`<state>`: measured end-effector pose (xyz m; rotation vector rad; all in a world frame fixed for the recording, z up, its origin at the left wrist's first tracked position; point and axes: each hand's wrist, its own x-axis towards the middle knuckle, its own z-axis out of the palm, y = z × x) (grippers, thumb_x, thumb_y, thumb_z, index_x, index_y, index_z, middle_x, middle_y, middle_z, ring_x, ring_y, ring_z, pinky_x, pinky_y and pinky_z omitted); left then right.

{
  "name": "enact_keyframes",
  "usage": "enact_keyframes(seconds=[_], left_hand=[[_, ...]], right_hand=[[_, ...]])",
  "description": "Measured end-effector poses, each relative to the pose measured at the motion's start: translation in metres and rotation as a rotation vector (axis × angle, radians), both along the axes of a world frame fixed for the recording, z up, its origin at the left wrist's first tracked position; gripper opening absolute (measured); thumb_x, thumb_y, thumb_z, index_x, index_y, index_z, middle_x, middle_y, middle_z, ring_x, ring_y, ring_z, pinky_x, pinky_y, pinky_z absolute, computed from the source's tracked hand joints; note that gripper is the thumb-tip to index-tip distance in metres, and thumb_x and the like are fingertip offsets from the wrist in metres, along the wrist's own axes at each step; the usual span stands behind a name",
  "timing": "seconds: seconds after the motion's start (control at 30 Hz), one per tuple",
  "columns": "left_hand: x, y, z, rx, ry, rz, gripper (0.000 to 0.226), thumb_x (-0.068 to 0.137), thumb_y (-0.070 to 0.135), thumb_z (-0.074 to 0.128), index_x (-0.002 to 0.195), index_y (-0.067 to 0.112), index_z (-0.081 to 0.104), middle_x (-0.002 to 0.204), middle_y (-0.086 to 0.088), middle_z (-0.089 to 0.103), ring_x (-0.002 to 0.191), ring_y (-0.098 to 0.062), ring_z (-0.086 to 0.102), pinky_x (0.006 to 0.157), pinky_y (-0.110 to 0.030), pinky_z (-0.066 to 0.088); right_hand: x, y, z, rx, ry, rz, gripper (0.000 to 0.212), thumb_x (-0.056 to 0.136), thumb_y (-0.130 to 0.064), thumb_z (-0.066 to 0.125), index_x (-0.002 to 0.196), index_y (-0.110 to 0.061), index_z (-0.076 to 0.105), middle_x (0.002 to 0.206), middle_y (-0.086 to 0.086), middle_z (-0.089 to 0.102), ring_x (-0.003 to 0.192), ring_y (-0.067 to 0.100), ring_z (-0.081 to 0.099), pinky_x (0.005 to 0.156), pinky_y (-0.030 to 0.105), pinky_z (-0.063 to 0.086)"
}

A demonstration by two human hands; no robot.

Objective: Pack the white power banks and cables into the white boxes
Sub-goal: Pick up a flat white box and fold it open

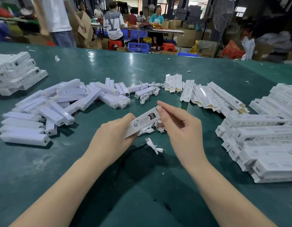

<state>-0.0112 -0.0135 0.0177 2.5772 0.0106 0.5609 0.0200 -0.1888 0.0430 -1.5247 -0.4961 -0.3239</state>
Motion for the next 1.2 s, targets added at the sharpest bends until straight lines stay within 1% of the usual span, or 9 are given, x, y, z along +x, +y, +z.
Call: enact_keyframes(seconds=[0.13, 0.27, 0.5, 0.6, 0.7, 0.87, 1.03, 1.17, 1.2], left_hand=[[0.001, -0.001, -0.001, 0.021, -0.018, -0.01, 0.017, 0.088, 0.038, 0.06, 0.094, 0.037, 0.044, 0.069, 0.011, 0.052, 0.071, -0.025, 0.053, 0.063, -0.036, 0.047], [0.002, -0.001, -0.002, 0.032, -0.048, 0.001, 0.018, 0.088, 0.035, 0.062, 0.096, 0.036, 0.046, 0.068, 0.013, 0.049, 0.071, -0.024, 0.052, 0.062, -0.035, 0.047], [0.003, -0.005, -0.002, 0.059, -0.072, 0.031, 0.019, 0.088, 0.032, 0.062, 0.1, 0.032, 0.048, 0.072, 0.012, 0.05, 0.073, -0.028, 0.055, 0.064, -0.04, 0.049], [0.002, -0.006, -0.001, 0.03, -0.072, 0.021, 0.02, 0.088, 0.032, 0.062, 0.099, 0.032, 0.046, 0.075, 0.011, 0.054, 0.073, -0.028, 0.055, 0.065, -0.041, 0.049], [-0.001, -0.005, 0.0, 0.017, -0.071, 0.027, 0.019, 0.089, 0.033, 0.062, 0.099, 0.031, 0.046, 0.076, 0.01, 0.054, 0.074, -0.029, 0.055, 0.066, -0.042, 0.049], [0.001, -0.009, 0.005, -0.016, -0.054, 0.014, 0.025, 0.085, 0.045, 0.06, 0.103, 0.042, 0.042, 0.072, 0.018, 0.051, 0.075, -0.019, 0.052, 0.068, -0.036, 0.048], [0.0, -0.006, 0.006, -0.034, 0.011, 0.019, 0.033, 0.076, 0.063, 0.047, 0.104, 0.044, 0.048, 0.083, 0.02, 0.057, 0.08, -0.014, 0.053, 0.072, -0.034, 0.047], [0.002, -0.01, 0.002, -0.176, 0.008, -0.095, 0.018, 0.082, 0.051, 0.06, 0.094, 0.046, 0.048, 0.079, 0.018, 0.062, 0.076, -0.005, 0.056, 0.065, -0.023, 0.045], [0.001, -0.013, 0.002, -0.209, -0.006, -0.164, 0.026, 0.083, 0.043, 0.065, 0.097, 0.053, 0.045, 0.085, 0.022, 0.063, 0.079, -0.002, 0.057, 0.064, -0.016, 0.043]], right_hand=[[0.005, 0.002, 0.0, 0.147, 0.173, 0.118, 0.017, 0.091, -0.014, 0.069, 0.098, -0.026, 0.078, 0.087, -0.006, 0.077, 0.081, 0.004, 0.07, 0.071, 0.021, 0.057], [0.004, 0.005, -0.002, 0.19, 0.202, 0.11, 0.016, 0.091, -0.017, 0.069, 0.096, -0.029, 0.078, 0.084, -0.01, 0.076, 0.078, 0.001, 0.068, 0.067, 0.015, 0.052], [-0.004, 0.013, -0.008, 0.147, 0.158, 0.071, 0.022, 0.099, -0.024, 0.056, 0.112, -0.026, 0.074, 0.105, -0.011, 0.074, 0.091, 0.003, 0.067, 0.073, 0.017, 0.054], [-0.01, 0.019, -0.013, 0.075, 0.103, 0.092, 0.028, 0.101, -0.026, 0.051, 0.124, -0.035, 0.064, 0.118, -0.008, 0.068, 0.108, 0.01, 0.063, 0.087, 0.031, 0.055], [-0.012, 0.022, -0.014, 0.034, 0.051, 0.125, 0.032, 0.099, -0.023, 0.055, 0.124, -0.043, 0.058, 0.118, -0.008, 0.064, 0.104, 0.013, 0.062, 0.085, 0.029, 0.056], [-0.003, 0.013, -0.006, 0.076, 0.104, 0.07, 0.029, 0.097, -0.021, 0.062, 0.12, -0.039, 0.065, 0.11, -0.005, 0.072, 0.092, 0.011, 0.069, 0.085, 0.028, 0.057], [0.014, -0.001, 0.006, 0.464, 0.337, -0.012, 0.039, 0.094, -0.018, 0.064, 0.131, -0.021, 0.056, 0.108, 0.001, 0.073, 0.094, 0.012, 0.07, 0.079, 0.022, 0.055], [0.006, 0.008, 0.002, 0.294, 0.539, 0.253, 0.049, 0.07, -0.033, 0.075, 0.115, -0.017, 0.064, 0.109, -0.002, 0.073, 0.104, 0.009, 0.066, 0.103, 0.034, 0.046], [0.001, 0.012, 0.0, 0.242, 0.61, 0.354, 0.044, 0.067, -0.035, 0.076, 0.107, -0.02, 0.068, 0.104, -0.002, 0.074, 0.101, 0.009, 0.068, 0.102, 0.034, 0.046]])
